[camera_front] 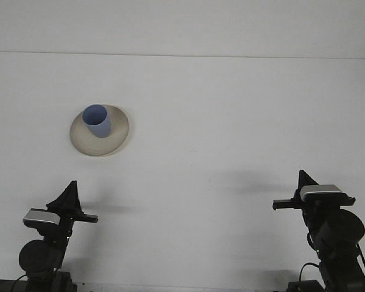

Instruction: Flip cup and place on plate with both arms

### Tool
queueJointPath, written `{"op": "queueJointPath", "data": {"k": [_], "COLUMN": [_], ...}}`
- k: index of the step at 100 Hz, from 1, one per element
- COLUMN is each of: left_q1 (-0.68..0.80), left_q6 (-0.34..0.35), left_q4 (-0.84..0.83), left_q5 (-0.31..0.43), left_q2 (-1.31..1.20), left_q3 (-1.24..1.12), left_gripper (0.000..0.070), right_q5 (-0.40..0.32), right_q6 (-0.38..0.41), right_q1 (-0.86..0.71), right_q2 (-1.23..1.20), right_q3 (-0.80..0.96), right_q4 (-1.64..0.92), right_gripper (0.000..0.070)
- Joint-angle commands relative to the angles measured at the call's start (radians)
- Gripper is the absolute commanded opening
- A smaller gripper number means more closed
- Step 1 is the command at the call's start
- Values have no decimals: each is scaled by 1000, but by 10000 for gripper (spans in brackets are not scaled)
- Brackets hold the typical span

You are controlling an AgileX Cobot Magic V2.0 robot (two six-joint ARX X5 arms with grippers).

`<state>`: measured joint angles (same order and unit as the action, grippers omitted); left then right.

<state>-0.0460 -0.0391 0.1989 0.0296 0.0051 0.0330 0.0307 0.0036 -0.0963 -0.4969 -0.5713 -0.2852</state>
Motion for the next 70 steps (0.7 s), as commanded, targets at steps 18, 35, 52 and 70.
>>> {"op": "queueJointPath", "data": {"k": [18,35,52,70], "left_q1": [1,1,1,1], "left_q6": [6,6,6,6], "left_q4": [11,11,12,11], "left_q5": [0,0,0,0], "left_q2": [-2,-2,-2,-2], "left_q3": [-19,-19,-19,-19], "left_gripper": [11,11,11,11], "right_q5": [3,3,-1,-1], "right_q6": [-5,-5,-5,-5], "right_q1": [0,0,3,30], "right_q2": [-1,-1,39,146], "right_q3": [-13,-13,-9,68], "right_q4": [13,14,18,100], "right_gripper": [0,0,0,0]}}
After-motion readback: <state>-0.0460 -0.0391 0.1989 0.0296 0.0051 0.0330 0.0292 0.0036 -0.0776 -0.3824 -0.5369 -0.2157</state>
